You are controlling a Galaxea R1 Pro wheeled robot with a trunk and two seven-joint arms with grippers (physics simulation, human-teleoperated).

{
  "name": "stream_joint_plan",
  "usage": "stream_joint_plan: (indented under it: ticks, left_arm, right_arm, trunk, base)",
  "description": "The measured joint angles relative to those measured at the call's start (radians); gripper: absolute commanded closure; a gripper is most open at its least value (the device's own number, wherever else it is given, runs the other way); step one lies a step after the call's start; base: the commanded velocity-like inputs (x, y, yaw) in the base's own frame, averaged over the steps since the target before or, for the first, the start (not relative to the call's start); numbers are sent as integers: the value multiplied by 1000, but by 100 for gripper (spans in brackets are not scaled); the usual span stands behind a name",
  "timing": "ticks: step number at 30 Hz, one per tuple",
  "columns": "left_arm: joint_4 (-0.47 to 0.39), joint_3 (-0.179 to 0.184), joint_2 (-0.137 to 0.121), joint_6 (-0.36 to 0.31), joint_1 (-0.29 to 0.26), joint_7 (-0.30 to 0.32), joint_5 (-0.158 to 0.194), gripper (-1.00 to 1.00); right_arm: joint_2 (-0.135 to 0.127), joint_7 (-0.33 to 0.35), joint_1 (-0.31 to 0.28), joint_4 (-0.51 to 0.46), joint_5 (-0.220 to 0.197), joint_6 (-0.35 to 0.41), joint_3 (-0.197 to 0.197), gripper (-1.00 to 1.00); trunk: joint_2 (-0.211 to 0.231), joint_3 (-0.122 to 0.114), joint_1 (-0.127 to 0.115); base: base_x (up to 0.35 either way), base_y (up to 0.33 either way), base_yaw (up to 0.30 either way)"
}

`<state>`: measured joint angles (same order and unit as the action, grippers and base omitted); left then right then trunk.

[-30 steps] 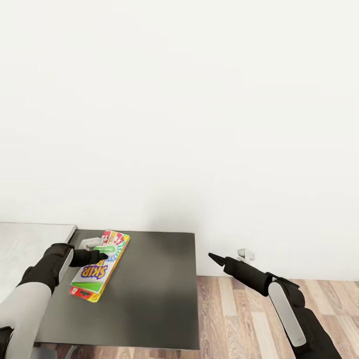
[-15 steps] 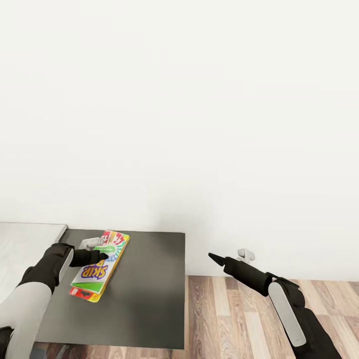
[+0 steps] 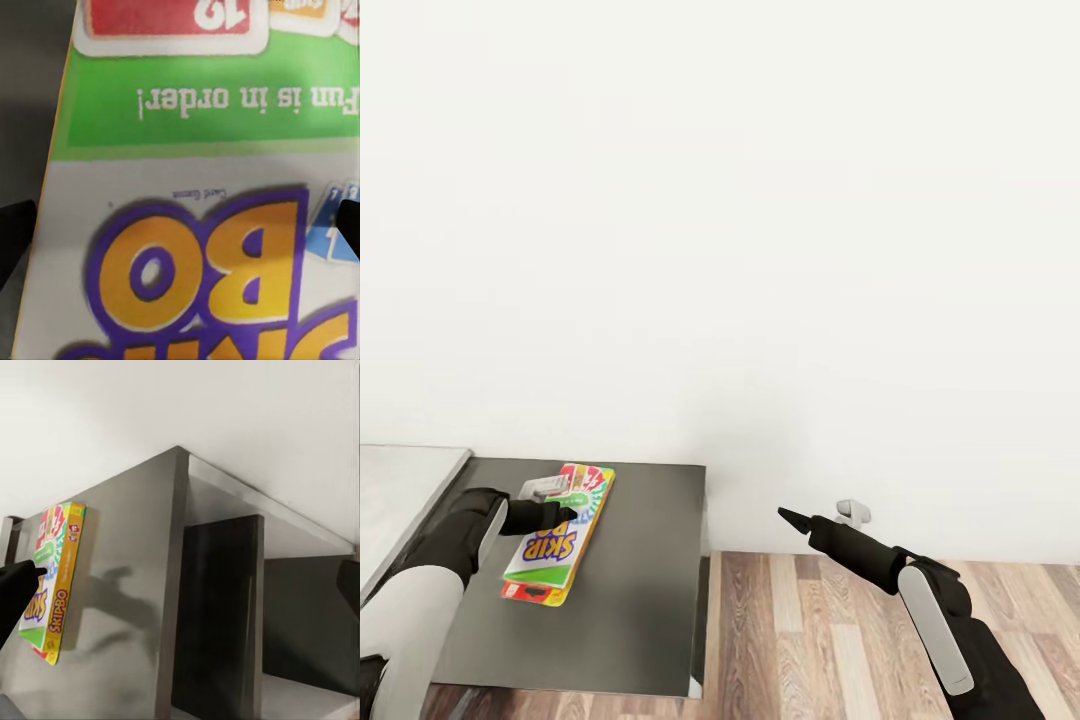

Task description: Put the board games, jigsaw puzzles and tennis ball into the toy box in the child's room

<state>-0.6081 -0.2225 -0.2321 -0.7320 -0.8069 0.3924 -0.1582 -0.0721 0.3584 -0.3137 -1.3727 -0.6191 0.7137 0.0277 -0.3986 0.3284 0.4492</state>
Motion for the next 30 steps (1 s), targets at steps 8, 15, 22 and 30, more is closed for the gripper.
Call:
stream_joint_plan:
  ticks: [8,15,22,30]
  left_arm:
    - [1,0,0,-1,0,0,6,-100]
    - [1,0,-1,0,0,0,5,-100]
    - [1,0,-1,0,0,0,4,-100]
    - [2,-1,0,0,0,1,5,-100]
  right_arm:
    - [-1,0,0,-3,0,0,0,-100]
    - [0,1,0,-3,0,0,1,-100]
    - [0,1,0,-3,0,0,1,-100]
    - [-1,1,0,-3,0,0,1,-100]
  trunk:
    - [0,0,0]
    - [0,0,0]
    - [0,0,0]
    - [0,0,0]
  base:
    - [-15,-151,0]
    - [-1,-135,0]
    - [0,-181,0]
    - [-18,-114,-9]
